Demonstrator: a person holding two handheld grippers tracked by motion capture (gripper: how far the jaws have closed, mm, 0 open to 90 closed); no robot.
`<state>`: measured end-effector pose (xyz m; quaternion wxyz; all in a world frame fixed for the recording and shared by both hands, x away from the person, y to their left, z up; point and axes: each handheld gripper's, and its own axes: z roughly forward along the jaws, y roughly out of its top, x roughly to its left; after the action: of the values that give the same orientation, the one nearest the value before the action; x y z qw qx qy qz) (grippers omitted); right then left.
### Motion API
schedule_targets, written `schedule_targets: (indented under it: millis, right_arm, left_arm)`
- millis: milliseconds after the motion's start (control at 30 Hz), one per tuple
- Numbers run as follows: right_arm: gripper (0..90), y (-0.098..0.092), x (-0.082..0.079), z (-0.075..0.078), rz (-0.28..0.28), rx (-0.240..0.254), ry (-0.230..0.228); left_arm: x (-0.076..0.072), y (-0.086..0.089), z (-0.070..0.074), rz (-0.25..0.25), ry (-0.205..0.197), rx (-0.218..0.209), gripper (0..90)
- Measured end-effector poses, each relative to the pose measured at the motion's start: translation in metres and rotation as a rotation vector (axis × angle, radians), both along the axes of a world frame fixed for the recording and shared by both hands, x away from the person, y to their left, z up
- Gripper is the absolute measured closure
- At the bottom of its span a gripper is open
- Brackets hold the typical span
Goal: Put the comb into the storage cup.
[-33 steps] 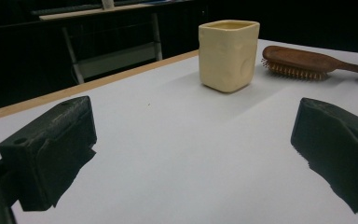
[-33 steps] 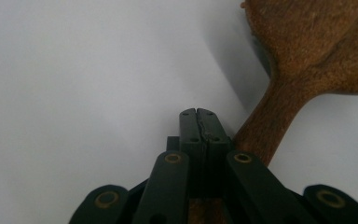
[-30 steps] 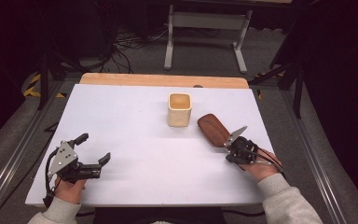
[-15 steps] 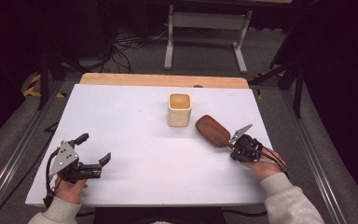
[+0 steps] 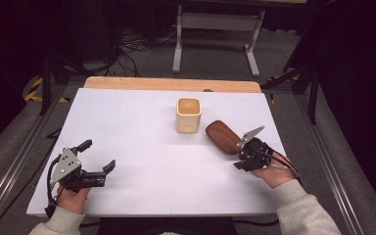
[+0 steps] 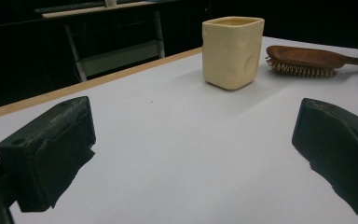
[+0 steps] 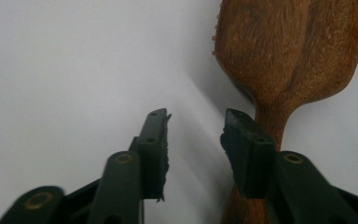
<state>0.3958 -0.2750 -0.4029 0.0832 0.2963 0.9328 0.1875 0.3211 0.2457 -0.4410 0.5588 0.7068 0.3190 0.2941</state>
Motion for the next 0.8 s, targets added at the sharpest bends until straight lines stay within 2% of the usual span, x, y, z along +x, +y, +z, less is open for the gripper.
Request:
schedule_targets:
  millis: [67, 133, 167, 300, 400, 500, 800]
  right_arm:
    - [43.4, 0.001, 0.002, 0.002, -0.018, 0.028, 0.006]
    - [29.1, 0.000, 0.005, 0.004, -0.032, 0.090, 0.025]
    - [20.6, 0.000, 0.006, 0.004, -0.042, 0.104, 0.022]
    - [4.2, 0.000, 0.006, 0.005, -0.051, 0.111, -0.018]
    - [0.0, -0.001, 0.008, 0.004, -0.069, 0.132, -0.032]
    - [0.0, -0.003, 0.010, 0.004, -0.085, 0.127, -0.047]
    - [0.1, -0.009, 0.021, -0.004, -0.157, 0.085, -0.061]
  left_arm:
    - [0.000, 0.000, 0.000, 0.003, -0.003, 0.000, 0.3]
    - [-0.001, 0.000, 0.000, 0.009, -0.004, 0.001, 0.3]
    - [0.000, 0.001, 0.000, 0.009, -0.002, -0.001, 0.2]
    - [0.000, 0.001, 0.000, 0.009, -0.001, 0.000, 0.3]
    - [-0.001, 0.000, 0.000, 0.010, -0.005, 0.003, 0.3]
    - [-0.001, 0.000, 0.000, 0.011, -0.003, -0.002, 0.2]
    - [-0.001, 0.000, 0.000, 0.012, -0.006, -0.003, 0.2]
